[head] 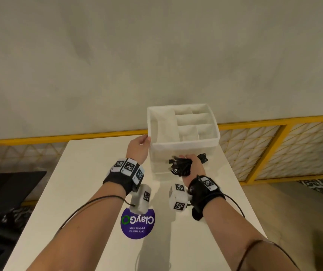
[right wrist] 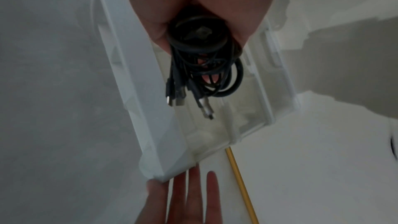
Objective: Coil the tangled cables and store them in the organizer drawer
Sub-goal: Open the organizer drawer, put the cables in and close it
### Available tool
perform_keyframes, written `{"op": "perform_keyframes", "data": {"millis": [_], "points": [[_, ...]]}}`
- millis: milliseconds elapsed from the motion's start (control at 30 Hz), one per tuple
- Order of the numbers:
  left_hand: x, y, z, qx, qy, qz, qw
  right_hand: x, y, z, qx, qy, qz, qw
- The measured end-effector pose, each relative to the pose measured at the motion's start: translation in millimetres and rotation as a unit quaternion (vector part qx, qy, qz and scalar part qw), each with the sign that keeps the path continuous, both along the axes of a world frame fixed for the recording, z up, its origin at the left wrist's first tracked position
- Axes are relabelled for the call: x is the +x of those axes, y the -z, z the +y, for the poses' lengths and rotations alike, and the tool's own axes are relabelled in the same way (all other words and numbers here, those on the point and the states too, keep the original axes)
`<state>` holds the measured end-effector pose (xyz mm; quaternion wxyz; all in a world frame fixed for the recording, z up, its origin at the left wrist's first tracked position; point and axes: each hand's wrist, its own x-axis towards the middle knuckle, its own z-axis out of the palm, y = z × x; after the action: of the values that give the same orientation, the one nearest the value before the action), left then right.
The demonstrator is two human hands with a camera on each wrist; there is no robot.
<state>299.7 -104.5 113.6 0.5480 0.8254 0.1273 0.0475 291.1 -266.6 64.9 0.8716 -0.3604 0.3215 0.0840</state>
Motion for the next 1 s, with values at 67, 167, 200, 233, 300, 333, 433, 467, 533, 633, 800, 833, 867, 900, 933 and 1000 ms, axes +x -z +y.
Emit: {"op": "perform_keyframes", "data": {"millis": [67,167,200,233,300,333,433,467,533,633,800,833,867,900,933,1000], "points": [[0.9,6.3,3.3,-0.016,-0.013,0.001,1.000,0.8,-0.7,3.9,0.021,0.009,0.000,1.000],[2.4,12.0,6.9,-0.033,-0.018,0.000,0.999,-1.7,-2.7,7.7,0.023,0.005,0.004,1.000],[3.2,13.5,7.8,-0.033,-0.015,0.002,0.999,-3.9,-2.6,8.6,0.021,0.004,0.007,1.000],[3.8,14.7,8.7,-0.032,-0.012,0.005,0.999,-6.7,-2.0,9.2,0.016,0.005,0.012,1.000],[4.7,16.0,9.7,-0.029,-0.011,0.004,0.999,-13.2,-0.4,9.4,0.008,0.008,0.020,1.000],[4.5,16.2,9.5,-0.029,-0.012,0.002,1.000,-17.5,0.4,9.2,0.009,0.011,0.022,1.000],[1.8,13.5,7.6,-0.024,-0.011,-0.012,1.000,-33.8,4.8,6.4,0.012,0.018,0.029,0.999],[0.8,12.6,6.3,-0.026,-0.011,-0.013,1.000,-40.3,5.9,4.8,0.013,0.021,0.033,0.999],[-0.5,10.6,4.2,-0.039,-0.014,-0.009,0.999,-52.9,8.0,1.1,0.018,0.024,0.041,0.999],[-0.3,11.0,2.2,-0.051,-0.016,-0.002,0.999,-70.3,6.0,-3.1,0.012,0.017,0.048,0.999],[1.0,12.1,2.3,-0.054,-0.013,0.013,0.998,-85.2,6.7,-5.1,0.009,0.020,0.051,0.998],[1.5,12.1,2.5,-0.052,-0.012,0.014,0.998,-85.9,7.2,-5.2,0.008,0.024,0.051,0.998],[1.0,11.7,2.5,-0.051,-0.012,0.015,0.998,-86.6,7.5,-5.0,0.003,0.027,0.053,0.998],[1.0,11.3,2.6,-0.052,-0.012,0.016,0.998,-86.9,7.2,-4.7,-0.006,0.032,0.058,0.998],[1.1,10.4,2.4,-0.051,-0.012,0.019,0.998,-86.8,6.9,-5.0,-0.020,0.040,0.070,0.997],[1.6,10.9,2.9,-0.047,-0.011,0.021,0.999,-88.3,5.4,-7.5,-0.044,0.063,0.095,0.992]]}}
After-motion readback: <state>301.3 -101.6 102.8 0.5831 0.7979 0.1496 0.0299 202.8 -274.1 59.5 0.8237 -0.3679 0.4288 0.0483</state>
